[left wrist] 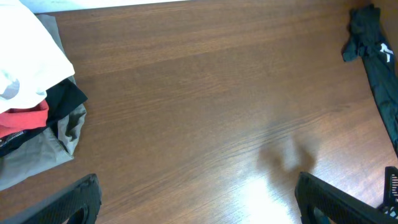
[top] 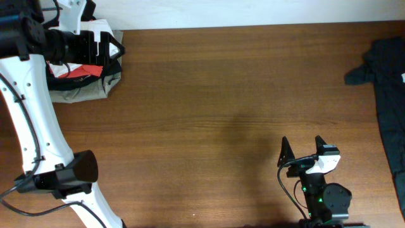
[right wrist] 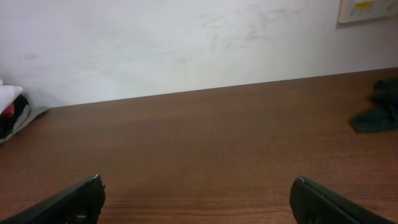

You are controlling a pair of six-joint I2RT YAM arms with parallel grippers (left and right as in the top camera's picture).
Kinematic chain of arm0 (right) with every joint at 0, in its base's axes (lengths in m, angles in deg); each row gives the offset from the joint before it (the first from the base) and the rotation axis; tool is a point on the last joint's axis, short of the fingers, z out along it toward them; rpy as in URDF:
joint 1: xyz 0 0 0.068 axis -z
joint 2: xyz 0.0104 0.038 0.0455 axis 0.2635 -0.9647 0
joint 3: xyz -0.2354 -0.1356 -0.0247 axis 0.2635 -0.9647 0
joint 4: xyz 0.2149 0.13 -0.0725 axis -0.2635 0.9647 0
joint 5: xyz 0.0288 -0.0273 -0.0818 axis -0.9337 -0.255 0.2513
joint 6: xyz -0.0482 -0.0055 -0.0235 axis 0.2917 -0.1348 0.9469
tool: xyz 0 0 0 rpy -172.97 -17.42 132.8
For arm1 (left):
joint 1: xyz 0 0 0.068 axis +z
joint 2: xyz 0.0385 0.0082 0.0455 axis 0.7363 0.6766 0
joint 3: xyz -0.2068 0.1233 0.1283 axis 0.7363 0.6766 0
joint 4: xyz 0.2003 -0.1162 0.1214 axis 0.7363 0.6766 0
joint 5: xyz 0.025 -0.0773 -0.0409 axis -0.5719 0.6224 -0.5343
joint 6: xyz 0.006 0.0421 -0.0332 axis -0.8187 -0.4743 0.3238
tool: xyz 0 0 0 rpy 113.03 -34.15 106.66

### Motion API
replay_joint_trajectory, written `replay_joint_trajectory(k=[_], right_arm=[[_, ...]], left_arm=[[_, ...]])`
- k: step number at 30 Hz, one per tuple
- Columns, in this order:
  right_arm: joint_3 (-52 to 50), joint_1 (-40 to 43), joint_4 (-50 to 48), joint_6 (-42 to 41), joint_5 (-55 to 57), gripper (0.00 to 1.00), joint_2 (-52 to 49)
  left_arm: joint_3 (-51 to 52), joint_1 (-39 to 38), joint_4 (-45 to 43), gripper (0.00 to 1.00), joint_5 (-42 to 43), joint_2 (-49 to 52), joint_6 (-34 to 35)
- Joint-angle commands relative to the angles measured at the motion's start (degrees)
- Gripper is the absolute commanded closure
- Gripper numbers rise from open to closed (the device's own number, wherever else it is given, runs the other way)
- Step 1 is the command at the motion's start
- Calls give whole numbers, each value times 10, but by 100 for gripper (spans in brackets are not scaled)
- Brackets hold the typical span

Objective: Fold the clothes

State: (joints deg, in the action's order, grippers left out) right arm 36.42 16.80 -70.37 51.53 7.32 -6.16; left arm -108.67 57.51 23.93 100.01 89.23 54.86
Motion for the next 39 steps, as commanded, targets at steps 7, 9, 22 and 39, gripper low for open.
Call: replay_joint_trajectory(k=[7,9,22,39], right_arm=[[-3,4,3,4,-10,1,6],[-3,4,3,4,-10,1,6],[-3,4,3,4,-9,2,6],[-3,4,3,4,-10,1,6]], left_arm=[[2,-12,0,1,-14,-5,-9],[2,-25,1,1,-33,-24,-9],[344,-141,-26,1,-49,-360,-9],[1185,-141,-742,1,-48,-964,95]])
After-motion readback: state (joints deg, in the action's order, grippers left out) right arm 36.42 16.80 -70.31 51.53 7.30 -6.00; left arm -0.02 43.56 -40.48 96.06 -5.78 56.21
